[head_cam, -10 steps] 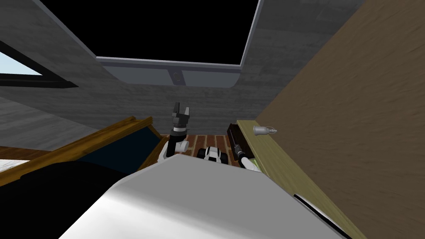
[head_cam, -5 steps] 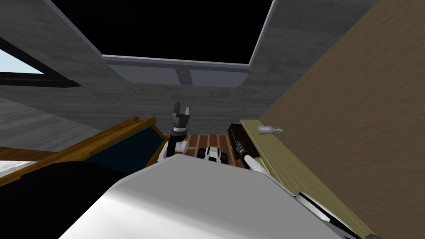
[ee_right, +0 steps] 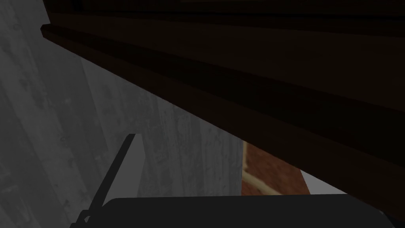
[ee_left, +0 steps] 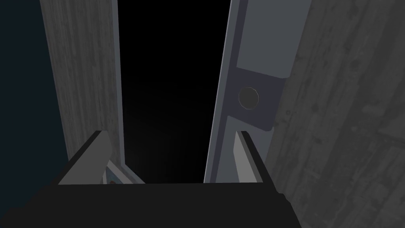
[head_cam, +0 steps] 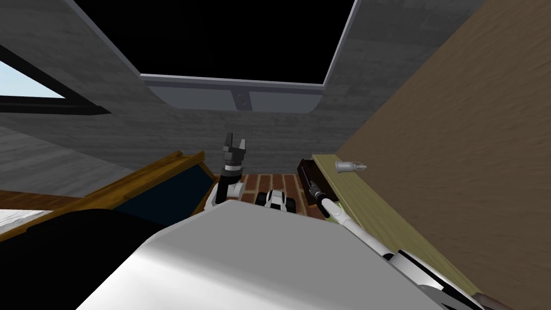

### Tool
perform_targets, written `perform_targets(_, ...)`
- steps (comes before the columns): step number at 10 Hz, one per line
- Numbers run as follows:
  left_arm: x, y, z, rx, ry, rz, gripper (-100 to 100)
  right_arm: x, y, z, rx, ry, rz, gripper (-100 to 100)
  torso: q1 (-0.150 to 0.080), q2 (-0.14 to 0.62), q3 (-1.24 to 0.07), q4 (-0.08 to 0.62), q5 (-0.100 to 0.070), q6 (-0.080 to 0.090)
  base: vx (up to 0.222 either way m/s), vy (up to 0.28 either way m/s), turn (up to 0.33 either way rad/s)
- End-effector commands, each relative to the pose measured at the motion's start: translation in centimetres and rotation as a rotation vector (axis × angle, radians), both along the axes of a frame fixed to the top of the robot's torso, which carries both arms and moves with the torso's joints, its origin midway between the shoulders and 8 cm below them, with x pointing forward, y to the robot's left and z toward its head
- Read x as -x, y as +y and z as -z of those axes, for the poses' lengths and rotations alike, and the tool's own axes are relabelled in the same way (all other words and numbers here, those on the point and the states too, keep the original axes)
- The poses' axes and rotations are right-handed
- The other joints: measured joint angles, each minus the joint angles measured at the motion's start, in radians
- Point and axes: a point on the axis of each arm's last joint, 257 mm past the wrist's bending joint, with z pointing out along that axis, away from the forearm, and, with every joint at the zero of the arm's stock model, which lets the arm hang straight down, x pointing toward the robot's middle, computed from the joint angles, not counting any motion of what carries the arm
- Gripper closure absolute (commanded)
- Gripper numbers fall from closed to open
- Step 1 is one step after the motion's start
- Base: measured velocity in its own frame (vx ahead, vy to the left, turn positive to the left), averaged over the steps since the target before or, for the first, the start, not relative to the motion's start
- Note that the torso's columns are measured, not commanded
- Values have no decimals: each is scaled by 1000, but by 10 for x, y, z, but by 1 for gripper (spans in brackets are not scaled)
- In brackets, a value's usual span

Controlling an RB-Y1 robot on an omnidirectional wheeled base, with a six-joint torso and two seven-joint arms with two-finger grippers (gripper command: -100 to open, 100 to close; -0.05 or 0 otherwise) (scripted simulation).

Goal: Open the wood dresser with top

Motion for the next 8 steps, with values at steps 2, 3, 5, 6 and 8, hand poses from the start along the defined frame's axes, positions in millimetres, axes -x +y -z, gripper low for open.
perform_targets(2, 0, 0, 0, 0, 0, 0, 0, -14, -18, -15, 1, -4, 0, -100, 4, 3, 1, 1, 2, 0, -44, 78, -21)
perform_targets(3, 0, 0, 0, 0, 0, 0, 0, -14, -18, -15, -3, 0, 0, 0, 1, 2, 1, 1, 1, 0, -4, 10, 1)
perform_targets(5, 0, 0, 0, 0, 0, 0, 0, -14, -18, -15, -3, 0, 0, 0, -1, 0, 0, 0, 0, 0, -1, 3, 0)
perform_targets(6, 0, 0, 0, 0, 0, 0, 0, -14, -18, -15, -3, 0, 0, 0, 0, 0, 0, 0, 0, 0, 0, 0, 0)
perform_targets(8, 0, 0, 0, 0, 0, 0, 0, -14, -18, -15, -3, 0, 0, 0, 2, 1, 1, 0, 0, 0, 0, 0, 0)
